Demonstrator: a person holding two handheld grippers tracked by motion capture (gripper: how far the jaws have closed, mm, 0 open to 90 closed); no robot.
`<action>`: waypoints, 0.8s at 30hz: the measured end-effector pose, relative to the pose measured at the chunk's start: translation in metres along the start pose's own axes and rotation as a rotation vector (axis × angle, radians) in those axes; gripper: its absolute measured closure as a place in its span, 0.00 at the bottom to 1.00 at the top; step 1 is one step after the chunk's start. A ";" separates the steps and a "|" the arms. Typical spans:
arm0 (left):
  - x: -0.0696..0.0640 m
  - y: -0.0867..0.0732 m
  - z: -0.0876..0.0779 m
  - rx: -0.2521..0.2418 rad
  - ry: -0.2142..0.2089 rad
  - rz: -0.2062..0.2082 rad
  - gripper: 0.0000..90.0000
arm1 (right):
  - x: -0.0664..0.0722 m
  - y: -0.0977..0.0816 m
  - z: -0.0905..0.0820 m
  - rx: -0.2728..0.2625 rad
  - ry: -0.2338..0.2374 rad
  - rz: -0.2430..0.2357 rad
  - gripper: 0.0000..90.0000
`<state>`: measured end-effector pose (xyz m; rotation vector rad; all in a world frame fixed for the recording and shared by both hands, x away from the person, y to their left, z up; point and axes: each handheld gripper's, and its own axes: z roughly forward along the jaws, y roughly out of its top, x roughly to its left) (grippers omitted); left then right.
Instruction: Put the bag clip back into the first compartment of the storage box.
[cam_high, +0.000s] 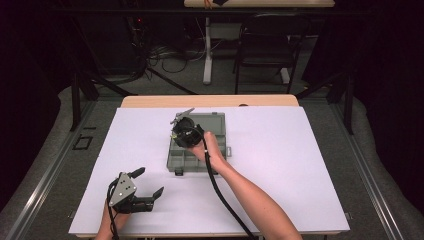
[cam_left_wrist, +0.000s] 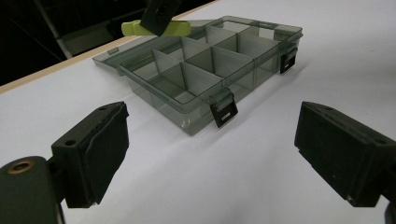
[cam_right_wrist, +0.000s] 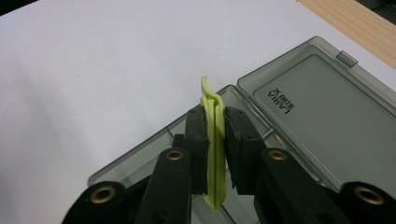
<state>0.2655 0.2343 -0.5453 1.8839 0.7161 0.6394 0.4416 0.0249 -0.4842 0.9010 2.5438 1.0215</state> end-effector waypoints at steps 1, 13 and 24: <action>0.000 0.000 0.000 -0.001 0.000 0.000 0.11 | 0.000 0.001 0.001 -0.001 -0.002 0.005 0.89; 0.000 0.000 0.000 0.000 -0.001 -0.001 0.11 | -0.006 0.004 0.011 0.019 -0.004 0.106 0.89; 0.000 0.000 0.000 -0.002 -0.001 -0.004 0.11 | -0.009 0.006 0.020 0.034 -0.014 0.168 0.89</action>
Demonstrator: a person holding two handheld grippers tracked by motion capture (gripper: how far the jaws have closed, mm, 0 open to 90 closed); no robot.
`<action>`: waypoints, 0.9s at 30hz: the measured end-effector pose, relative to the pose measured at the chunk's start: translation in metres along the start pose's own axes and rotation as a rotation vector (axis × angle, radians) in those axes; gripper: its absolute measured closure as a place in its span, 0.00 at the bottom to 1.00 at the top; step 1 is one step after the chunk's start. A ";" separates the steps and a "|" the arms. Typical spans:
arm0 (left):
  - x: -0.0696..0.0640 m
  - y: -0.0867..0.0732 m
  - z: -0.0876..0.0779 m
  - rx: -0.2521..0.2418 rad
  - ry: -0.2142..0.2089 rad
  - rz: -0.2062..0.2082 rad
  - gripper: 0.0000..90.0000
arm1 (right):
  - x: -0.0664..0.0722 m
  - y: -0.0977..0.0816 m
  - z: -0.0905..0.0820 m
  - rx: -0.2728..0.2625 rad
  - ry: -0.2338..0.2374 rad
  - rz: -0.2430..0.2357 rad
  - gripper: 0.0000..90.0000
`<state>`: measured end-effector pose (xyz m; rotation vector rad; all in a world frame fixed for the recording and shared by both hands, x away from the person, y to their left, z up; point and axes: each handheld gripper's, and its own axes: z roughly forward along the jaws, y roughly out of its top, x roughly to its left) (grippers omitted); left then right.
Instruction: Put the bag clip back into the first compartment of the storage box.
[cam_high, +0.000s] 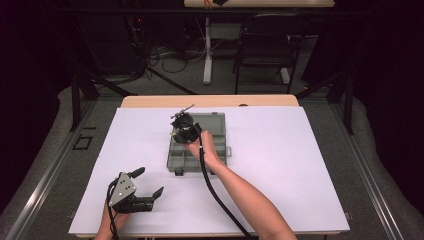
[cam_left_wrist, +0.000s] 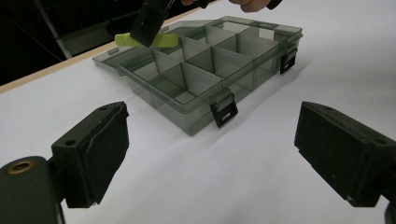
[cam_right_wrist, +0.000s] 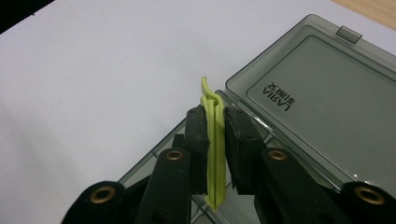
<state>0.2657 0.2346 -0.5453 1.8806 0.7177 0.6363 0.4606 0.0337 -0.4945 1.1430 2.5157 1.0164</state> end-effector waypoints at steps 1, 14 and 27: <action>0.000 0.000 0.000 0.000 0.000 0.000 0.11 | 0.000 0.000 0.001 -0.001 -0.001 -0.002 0.89; 0.000 0.000 0.000 0.000 0.000 0.000 0.11 | 0.000 -0.001 0.011 0.024 -0.022 0.042 0.89; 0.000 0.001 0.001 0.003 -0.002 0.003 0.11 | -0.004 -0.008 -0.004 -0.001 0.038 0.000 0.45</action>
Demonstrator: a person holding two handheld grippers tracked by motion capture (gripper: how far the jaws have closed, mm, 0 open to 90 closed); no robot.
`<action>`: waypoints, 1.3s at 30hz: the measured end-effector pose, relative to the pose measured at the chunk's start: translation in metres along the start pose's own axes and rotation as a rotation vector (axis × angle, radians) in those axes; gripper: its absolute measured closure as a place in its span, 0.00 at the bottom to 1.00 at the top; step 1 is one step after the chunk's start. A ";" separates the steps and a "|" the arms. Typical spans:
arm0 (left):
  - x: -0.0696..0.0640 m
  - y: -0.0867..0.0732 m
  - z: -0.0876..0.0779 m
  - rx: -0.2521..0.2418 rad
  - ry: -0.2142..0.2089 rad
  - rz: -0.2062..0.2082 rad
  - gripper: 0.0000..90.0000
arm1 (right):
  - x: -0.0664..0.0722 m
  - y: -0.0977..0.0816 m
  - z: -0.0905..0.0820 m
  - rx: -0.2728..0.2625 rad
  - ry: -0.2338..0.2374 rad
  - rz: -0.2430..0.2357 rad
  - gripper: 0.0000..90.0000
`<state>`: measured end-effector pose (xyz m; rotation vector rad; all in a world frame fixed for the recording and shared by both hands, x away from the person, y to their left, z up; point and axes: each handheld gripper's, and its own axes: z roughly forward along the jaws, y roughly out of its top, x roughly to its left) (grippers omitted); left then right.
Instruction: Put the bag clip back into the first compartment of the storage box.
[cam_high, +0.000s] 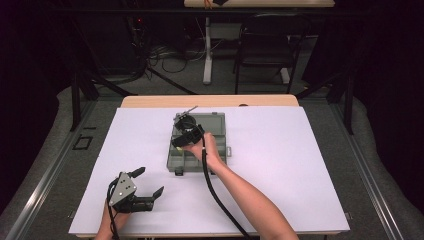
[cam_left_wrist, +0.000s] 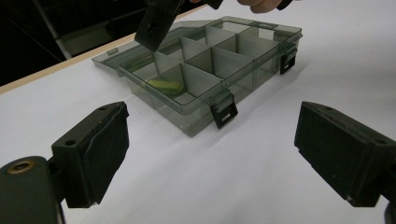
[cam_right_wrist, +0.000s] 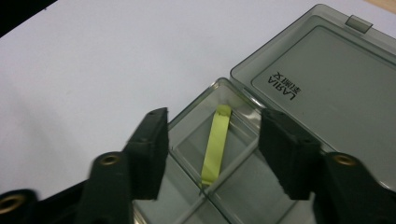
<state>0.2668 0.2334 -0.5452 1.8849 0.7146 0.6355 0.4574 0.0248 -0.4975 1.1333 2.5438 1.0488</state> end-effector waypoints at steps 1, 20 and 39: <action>0.000 0.000 0.000 0.000 0.000 0.003 0.11 | -0.001 -0.003 -0.003 -0.006 0.010 -0.012 0.38; -0.001 -0.002 -0.004 0.007 0.012 0.004 0.11 | -0.007 -0.050 -0.050 -0.060 0.067 -0.125 0.01; -0.002 -0.002 -0.006 0.008 0.014 0.004 0.11 | -0.032 -0.100 -0.098 -0.135 0.030 -0.107 0.00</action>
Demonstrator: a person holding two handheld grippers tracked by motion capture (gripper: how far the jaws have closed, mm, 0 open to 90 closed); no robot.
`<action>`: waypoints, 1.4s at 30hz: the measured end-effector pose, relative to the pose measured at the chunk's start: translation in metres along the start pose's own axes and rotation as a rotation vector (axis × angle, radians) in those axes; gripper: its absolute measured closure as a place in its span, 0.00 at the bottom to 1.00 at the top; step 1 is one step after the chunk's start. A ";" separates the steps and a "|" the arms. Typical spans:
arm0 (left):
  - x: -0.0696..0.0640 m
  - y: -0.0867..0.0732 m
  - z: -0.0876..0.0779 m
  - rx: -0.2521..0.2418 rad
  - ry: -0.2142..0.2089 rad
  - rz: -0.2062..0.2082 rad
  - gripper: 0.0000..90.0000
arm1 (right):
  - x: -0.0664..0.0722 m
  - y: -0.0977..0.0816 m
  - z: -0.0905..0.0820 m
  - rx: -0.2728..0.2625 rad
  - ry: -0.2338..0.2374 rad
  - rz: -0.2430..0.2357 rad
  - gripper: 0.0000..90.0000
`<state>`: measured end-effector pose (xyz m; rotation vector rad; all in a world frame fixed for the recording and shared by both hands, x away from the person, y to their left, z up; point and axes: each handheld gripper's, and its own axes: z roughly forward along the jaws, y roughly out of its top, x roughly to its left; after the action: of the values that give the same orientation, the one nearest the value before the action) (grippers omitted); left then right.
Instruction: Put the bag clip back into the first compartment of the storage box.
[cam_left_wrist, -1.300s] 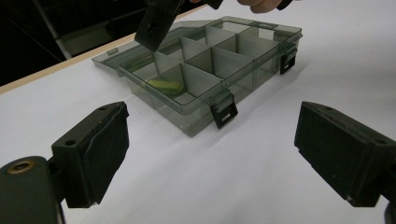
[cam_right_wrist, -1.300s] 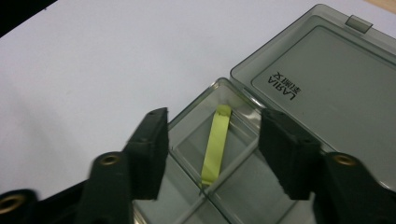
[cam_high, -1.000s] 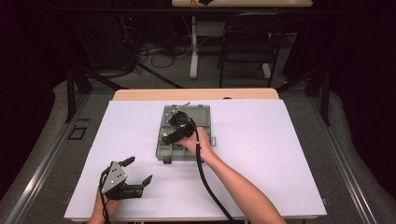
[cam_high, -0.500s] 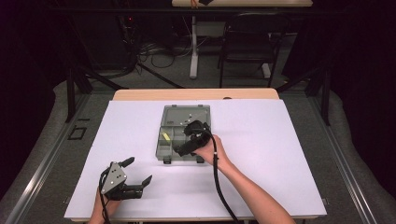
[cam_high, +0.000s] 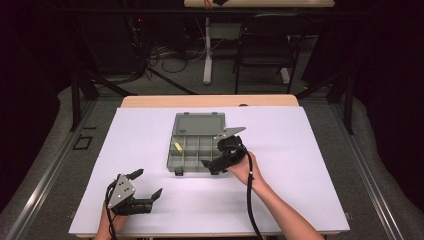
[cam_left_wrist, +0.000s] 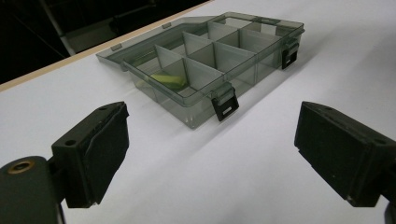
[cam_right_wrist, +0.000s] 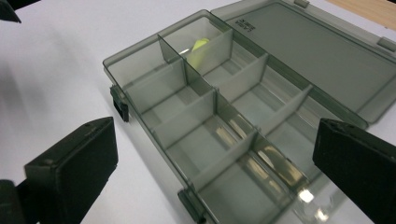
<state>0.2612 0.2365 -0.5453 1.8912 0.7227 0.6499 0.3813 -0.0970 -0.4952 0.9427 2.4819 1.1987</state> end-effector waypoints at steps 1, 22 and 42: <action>0.000 0.000 0.000 -0.002 -0.001 -0.002 0.11 | -0.001 -0.004 -0.004 -0.007 0.000 0.002 0.00; 0.000 0.001 0.004 0.004 -0.013 0.000 0.11 | -0.012 -0.075 -0.067 -0.136 -0.103 -0.033 0.00; 0.000 0.000 0.003 0.006 -0.014 -0.002 0.11 | 0.001 -0.132 -0.097 -0.255 -0.180 -0.127 0.00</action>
<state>0.2635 0.2347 -0.5469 1.8987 0.7184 0.6335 0.2770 -0.2169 -0.5347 0.7749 2.1531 1.2887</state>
